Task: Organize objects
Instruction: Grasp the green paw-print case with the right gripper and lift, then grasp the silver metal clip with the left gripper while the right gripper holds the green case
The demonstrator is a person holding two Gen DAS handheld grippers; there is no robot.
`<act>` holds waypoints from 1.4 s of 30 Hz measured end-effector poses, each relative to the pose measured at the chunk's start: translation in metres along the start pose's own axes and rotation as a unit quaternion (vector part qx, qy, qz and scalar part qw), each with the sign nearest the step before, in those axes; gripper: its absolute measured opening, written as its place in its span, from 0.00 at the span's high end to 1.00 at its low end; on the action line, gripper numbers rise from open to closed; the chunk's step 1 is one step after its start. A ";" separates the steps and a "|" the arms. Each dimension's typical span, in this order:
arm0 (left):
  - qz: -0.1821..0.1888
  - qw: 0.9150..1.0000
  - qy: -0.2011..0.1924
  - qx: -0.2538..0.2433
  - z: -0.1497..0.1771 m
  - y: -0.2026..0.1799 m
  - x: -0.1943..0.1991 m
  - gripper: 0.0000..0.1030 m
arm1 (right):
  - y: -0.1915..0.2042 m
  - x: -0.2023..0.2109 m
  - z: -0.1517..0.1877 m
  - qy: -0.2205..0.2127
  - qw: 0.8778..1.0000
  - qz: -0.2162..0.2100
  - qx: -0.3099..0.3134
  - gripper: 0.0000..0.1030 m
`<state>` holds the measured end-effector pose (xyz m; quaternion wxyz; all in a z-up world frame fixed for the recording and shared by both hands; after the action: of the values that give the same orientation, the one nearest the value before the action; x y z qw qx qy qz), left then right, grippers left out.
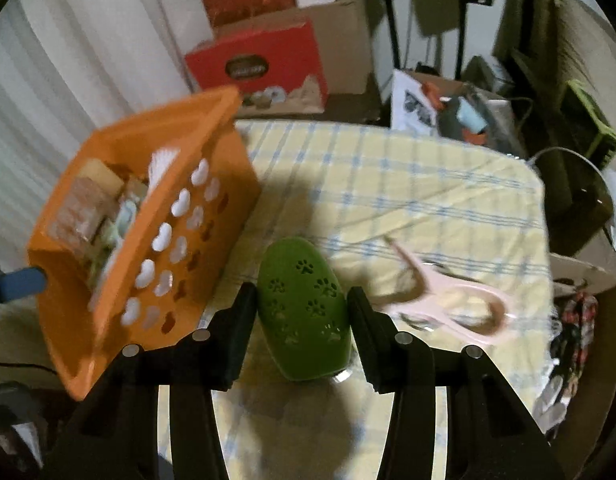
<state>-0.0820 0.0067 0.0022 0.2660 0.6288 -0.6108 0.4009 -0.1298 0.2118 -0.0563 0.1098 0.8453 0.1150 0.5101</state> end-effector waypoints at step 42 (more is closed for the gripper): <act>-0.048 0.943 0.211 -0.254 -0.017 -0.101 -0.164 0.60 | -0.110 0.104 0.053 -0.041 0.994 -0.001 -0.105 0.54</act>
<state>0.0254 0.1236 -0.1092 0.5590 0.4699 -0.5911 0.3425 -0.0451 0.3447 -0.0264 0.2034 0.8493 0.0565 0.4839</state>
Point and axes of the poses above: each gripper's, at about its wrist camera, not at the fingertips, and x roughly against the way its jaws point, y to its left, z to its underside, the point moved 1 cm from there along -x, roughly the way its jaws point, and after that the axes turned 11 degrees about -x, right-handed, at the moved point
